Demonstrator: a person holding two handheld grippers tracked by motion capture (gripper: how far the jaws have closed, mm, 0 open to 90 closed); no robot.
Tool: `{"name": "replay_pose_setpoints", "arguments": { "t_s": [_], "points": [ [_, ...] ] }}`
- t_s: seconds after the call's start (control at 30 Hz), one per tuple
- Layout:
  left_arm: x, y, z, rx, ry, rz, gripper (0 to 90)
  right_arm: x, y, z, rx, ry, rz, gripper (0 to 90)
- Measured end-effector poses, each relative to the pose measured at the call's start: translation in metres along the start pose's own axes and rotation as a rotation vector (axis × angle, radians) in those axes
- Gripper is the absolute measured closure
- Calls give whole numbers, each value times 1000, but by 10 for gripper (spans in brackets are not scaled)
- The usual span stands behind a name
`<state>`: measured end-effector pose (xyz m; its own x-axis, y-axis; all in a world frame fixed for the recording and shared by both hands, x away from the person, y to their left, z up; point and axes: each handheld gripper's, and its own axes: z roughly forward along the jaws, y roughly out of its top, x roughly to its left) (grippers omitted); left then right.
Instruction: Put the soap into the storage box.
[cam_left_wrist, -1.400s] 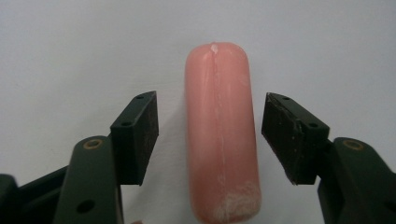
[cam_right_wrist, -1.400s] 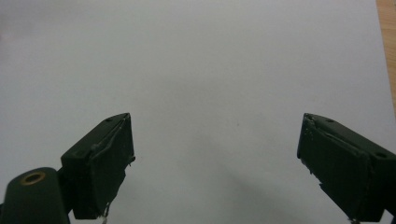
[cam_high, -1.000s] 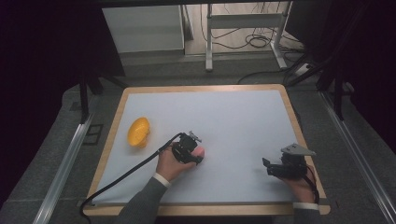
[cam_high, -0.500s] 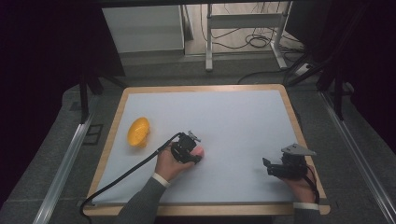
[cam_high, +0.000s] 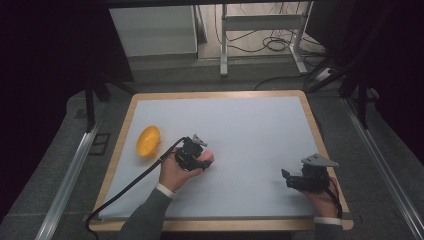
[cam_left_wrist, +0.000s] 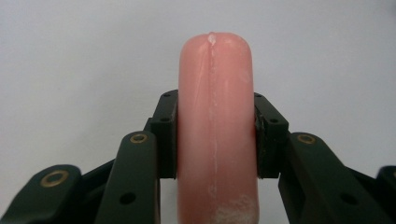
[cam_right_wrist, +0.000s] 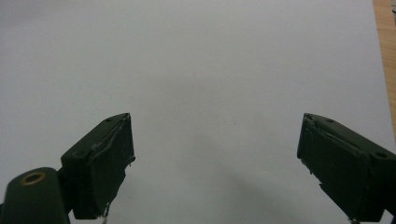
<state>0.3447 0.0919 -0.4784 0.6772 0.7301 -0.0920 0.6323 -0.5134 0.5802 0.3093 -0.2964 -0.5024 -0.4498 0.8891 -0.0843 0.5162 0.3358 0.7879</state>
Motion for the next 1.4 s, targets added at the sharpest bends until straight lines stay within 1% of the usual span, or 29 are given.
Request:
{"name": "replay_pose_setpoints", "arguments": {
  "t_s": [0.27,0.4,0.6,0.67,0.73,0.77,1.03,1.1,1.3,1.4],
  "points": [
    [7,-3,-8,-7,7,-10,605,0,0,1,3,1,-1,105],
    [9,-4,-13,-39,24,-11,604,0,-1,1,4,2,-1,105],
    [12,-4,-18,-48,26,-12,604,0,-1,2,7,2,-1,105],
    [13,-5,-19,-58,28,-8,604,0,-1,2,8,1,-1,105],
    [15,-6,-22,-60,31,-18,604,0,-1,2,8,1,-1,105],
    [16,-6,-23,-63,34,-14,604,0,-1,2,8,0,-1,105],
    [24,-9,-30,-68,46,-33,604,1,-1,3,12,1,-4,105],
    [27,-9,-32,-75,50,-35,604,1,-1,3,13,1,-5,105],
    [34,-12,-42,-91,67,-58,604,0,-2,3,12,-1,-4,105],
    [36,-14,-45,-99,72,-61,604,1,-1,3,15,-2,-6,105]
  ]
}}
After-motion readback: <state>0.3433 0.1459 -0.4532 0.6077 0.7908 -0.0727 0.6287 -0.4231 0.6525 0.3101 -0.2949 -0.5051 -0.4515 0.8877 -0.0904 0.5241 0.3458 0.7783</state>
